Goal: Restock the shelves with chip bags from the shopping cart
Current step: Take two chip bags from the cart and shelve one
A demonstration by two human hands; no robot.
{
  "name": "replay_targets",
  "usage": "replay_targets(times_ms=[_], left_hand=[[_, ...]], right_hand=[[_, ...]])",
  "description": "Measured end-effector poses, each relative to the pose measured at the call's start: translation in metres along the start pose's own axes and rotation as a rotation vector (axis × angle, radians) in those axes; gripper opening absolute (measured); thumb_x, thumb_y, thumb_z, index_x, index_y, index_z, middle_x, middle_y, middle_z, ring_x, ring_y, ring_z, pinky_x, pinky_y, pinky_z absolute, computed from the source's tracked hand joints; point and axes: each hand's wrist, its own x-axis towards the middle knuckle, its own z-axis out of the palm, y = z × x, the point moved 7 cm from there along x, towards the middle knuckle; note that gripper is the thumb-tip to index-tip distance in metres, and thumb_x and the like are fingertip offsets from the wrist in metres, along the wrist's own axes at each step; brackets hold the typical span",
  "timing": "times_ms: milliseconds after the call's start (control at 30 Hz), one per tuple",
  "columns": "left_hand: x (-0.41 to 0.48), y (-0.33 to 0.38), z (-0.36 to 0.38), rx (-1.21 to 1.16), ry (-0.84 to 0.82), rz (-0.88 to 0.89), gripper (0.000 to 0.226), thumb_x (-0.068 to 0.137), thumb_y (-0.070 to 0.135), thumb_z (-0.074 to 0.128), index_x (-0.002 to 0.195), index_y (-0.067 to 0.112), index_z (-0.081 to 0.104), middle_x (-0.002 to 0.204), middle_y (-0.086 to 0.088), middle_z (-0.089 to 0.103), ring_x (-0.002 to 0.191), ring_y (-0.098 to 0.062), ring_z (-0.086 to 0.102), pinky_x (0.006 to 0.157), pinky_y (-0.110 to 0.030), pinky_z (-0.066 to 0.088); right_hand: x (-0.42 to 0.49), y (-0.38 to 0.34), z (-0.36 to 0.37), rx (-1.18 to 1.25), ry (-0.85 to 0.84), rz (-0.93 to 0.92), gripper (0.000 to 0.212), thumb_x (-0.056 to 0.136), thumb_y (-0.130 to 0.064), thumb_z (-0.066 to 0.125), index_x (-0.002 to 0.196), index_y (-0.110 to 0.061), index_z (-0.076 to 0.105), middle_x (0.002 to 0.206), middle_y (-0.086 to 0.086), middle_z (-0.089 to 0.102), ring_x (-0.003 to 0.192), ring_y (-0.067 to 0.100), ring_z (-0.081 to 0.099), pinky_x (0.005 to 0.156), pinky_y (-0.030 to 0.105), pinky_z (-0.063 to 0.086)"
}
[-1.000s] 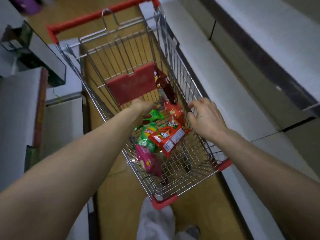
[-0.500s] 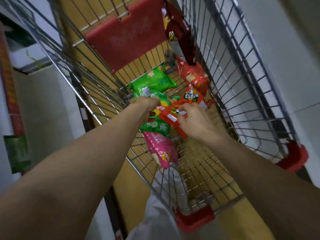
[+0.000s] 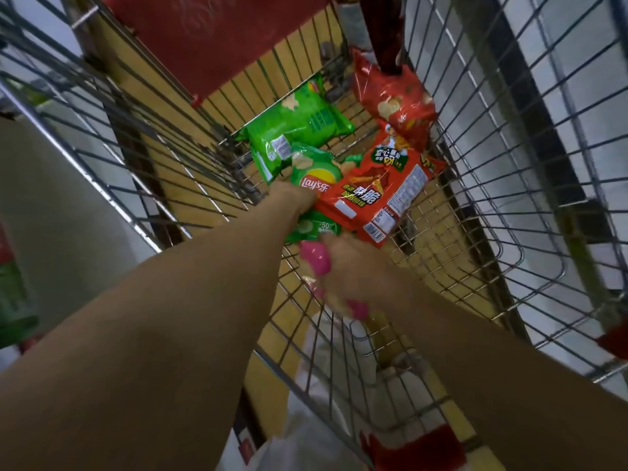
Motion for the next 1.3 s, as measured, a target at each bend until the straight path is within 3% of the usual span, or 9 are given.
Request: replay_targets(times_ms=[33, 167, 300, 433, 600, 767, 967, 1200, 1300], left_hand=[[0.005, -0.004, 0.002, 0.015, -0.010, 0.001, 0.066, 0.085, 0.022, 0.071, 0.136, -0.005, 0.037, 0.123, -0.021, 0.060, 0.097, -0.031, 0.066, 0.067, -0.036, 0.058], [0.019, -0.016, 0.006, -0.019, -0.024, -0.025, 0.066, 0.083, 0.029, 0.072, 0.134, 0.001, 0.040, 0.117, -0.015, 0.063, 0.071, -0.022, 0.065, 0.037, -0.022, 0.049], [0.021, -0.021, 0.012, -0.036, -0.083, -0.062, 0.064, 0.081, 0.035, 0.073, 0.131, 0.004, 0.046, 0.116, -0.015, 0.066, 0.087, -0.026, 0.068, 0.069, -0.035, 0.056], [0.014, -0.023, 0.015, -0.006, -0.163, -0.098, 0.050, 0.085, 0.037, 0.070, 0.119, 0.007, 0.051, 0.109, -0.010, 0.067, 0.071, -0.019, 0.061, 0.063, -0.029, 0.049], [0.002, -0.023, 0.019, -0.071, -0.217, -0.107, 0.033, 0.088, 0.033, 0.068, 0.105, 0.010, 0.052, 0.086, -0.003, 0.061, 0.065, -0.015, 0.055, 0.051, -0.024, 0.042], [-0.003, -0.018, 0.013, -0.139, -0.273, -0.139, 0.054, 0.079, 0.032, 0.077, 0.120, 0.004, 0.054, 0.094, -0.010, 0.066, 0.086, -0.025, 0.065, 0.087, -0.043, 0.053], [-0.029, 0.012, -0.026, -0.283, -0.127, 0.061, 0.056, 0.076, 0.012, 0.077, 0.125, 0.006, 0.052, 0.111, -0.016, 0.068, 0.088, -0.028, 0.069, 0.068, -0.040, 0.057], [-0.114, 0.067, -0.066, -0.497, -0.200, 0.339, 0.057, 0.074, 0.013, 0.075, 0.127, 0.007, 0.056, 0.111, -0.017, 0.070, 0.096, -0.031, 0.070, 0.076, -0.040, 0.059], [-0.166, 0.088, -0.078, -0.568, -0.231, 0.442, 0.049, 0.079, 0.013, 0.069, 0.126, 0.008, 0.057, 0.107, -0.015, 0.071, 0.091, -0.029, 0.070, 0.072, -0.039, 0.060]], right_hand=[[0.002, 0.009, -0.011, 0.064, 0.046, 0.009, 0.043, 0.086, -0.031, 0.068, 0.123, -0.018, 0.049, 0.110, 0.004, 0.058, 0.103, 0.025, 0.058, 0.091, 0.042, 0.049], [0.016, 0.055, -0.056, 0.091, 0.171, 0.099, 0.037, 0.089, -0.029, 0.064, 0.121, -0.015, 0.051, 0.105, 0.006, 0.062, 0.097, 0.026, 0.060, 0.086, 0.039, 0.051], [0.023, 0.073, -0.050, 0.396, 0.038, 0.100, 0.048, 0.083, -0.037, 0.072, 0.122, -0.021, 0.049, 0.107, -0.001, 0.060, 0.088, 0.012, 0.060, 0.072, 0.029, 0.052], [0.023, 0.073, -0.021, 0.408, -0.057, 0.075, 0.090, 0.068, -0.043, 0.084, 0.140, -0.025, 0.034, 0.123, -0.007, 0.053, 0.113, 0.017, 0.053, 0.097, 0.041, 0.048], [0.028, 0.070, -0.031, 0.312, 0.113, 0.079, 0.077, 0.071, -0.036, 0.083, 0.132, -0.027, 0.038, 0.116, 0.000, 0.061, 0.105, 0.025, 0.061, 0.092, 0.047, 0.052], [0.020, 0.073, -0.061, 0.329, 0.173, 0.078, 0.056, 0.069, -0.039, 0.082, 0.114, -0.020, 0.054, 0.105, 0.005, 0.065, 0.096, 0.028, 0.065, 0.086, 0.049, 0.055], [-0.019, 0.061, -0.097, 0.516, 0.293, 0.005, 0.045, 0.079, -0.025, 0.079, 0.119, -0.018, 0.059, 0.107, 0.003, 0.068, 0.094, 0.021, 0.067, 0.086, 0.043, 0.057], [-0.098, 0.034, -0.170, 0.431, 0.563, -0.085, 0.040, 0.078, -0.036, 0.079, 0.112, -0.031, 0.057, 0.100, -0.004, 0.065, 0.095, 0.022, 0.066, 0.087, 0.042, 0.055], [-0.145, 0.024, -0.201, 0.379, 0.662, -0.121, 0.039, 0.081, -0.036, 0.076, 0.114, -0.026, 0.058, 0.102, -0.001, 0.065, 0.091, 0.020, 0.064, 0.075, 0.031, 0.054]])
